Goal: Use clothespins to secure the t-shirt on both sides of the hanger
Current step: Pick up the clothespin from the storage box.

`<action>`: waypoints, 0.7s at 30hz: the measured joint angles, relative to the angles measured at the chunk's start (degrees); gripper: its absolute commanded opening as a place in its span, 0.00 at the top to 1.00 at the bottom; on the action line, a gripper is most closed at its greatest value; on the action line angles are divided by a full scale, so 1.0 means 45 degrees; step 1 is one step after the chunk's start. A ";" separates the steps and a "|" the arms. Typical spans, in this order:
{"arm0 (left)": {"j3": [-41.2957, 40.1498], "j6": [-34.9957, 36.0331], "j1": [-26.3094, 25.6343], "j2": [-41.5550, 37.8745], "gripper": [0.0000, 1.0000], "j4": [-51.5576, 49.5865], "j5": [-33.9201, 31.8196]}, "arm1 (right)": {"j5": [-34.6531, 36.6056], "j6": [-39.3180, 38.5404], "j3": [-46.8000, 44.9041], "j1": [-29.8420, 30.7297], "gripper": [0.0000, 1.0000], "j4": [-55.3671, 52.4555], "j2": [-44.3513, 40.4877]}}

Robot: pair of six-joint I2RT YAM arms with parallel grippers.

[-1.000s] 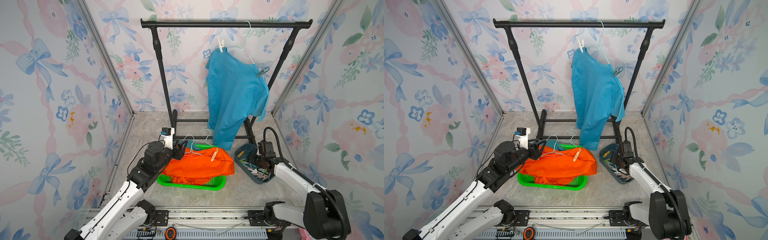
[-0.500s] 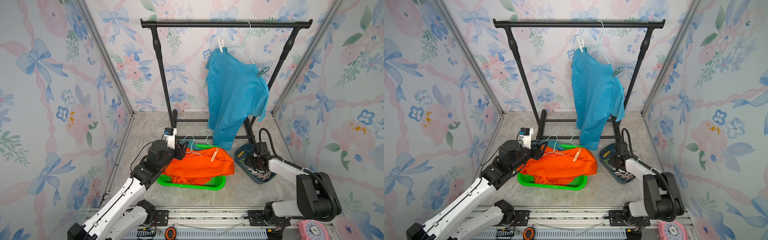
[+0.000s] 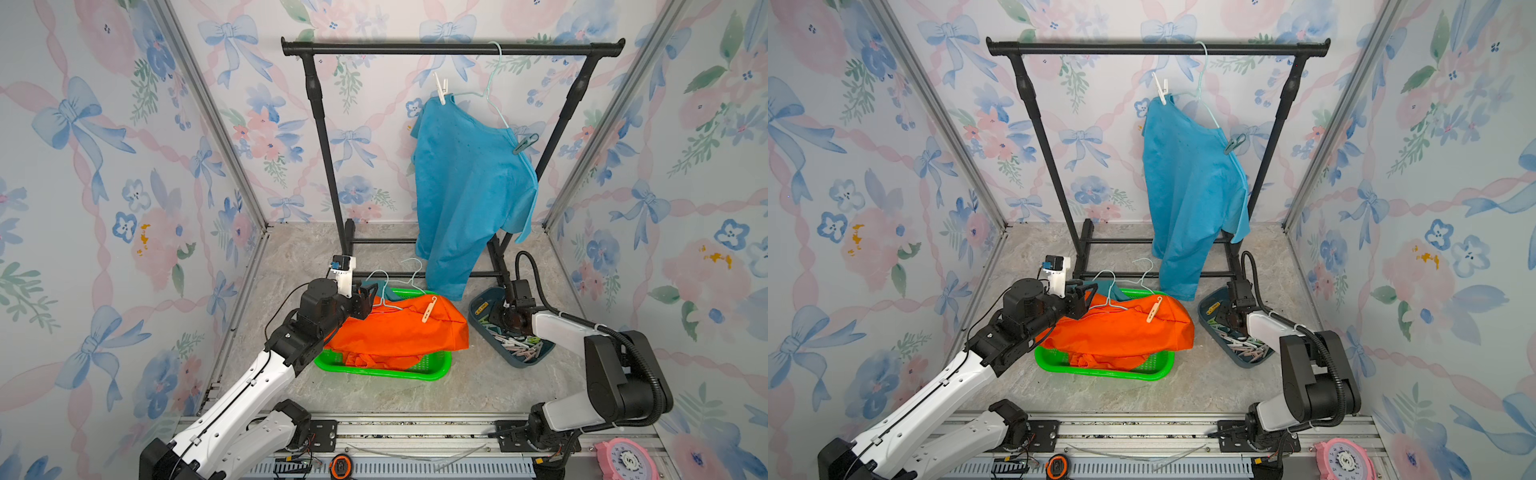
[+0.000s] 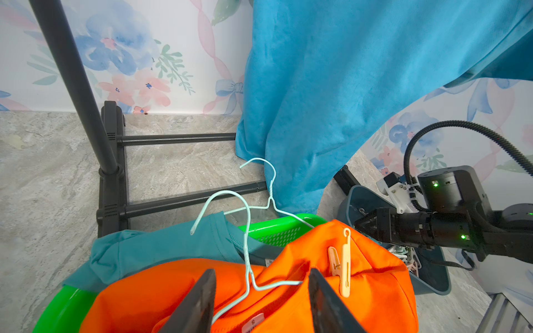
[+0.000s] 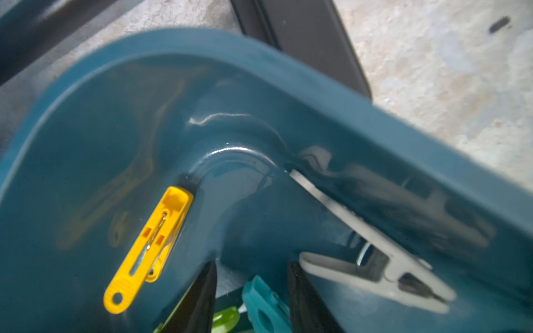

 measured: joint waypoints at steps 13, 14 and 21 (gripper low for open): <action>0.0005 0.0005 0.0000 0.0015 0.46 -0.0005 0.0005 | 0.0738 -0.0461 0.0053 0.0199 0.61 -0.1365 -0.0311; 0.0000 0.0010 0.0000 0.0015 0.46 -0.0005 0.0005 | 0.0763 -0.0491 0.0073 0.0199 0.63 -0.1418 -0.0311; 0.0000 0.0010 0.0000 -0.0078 0.46 -0.0019 0.0005 | 0.0942 -0.0612 0.0442 0.0199 0.74 -0.1724 -0.0015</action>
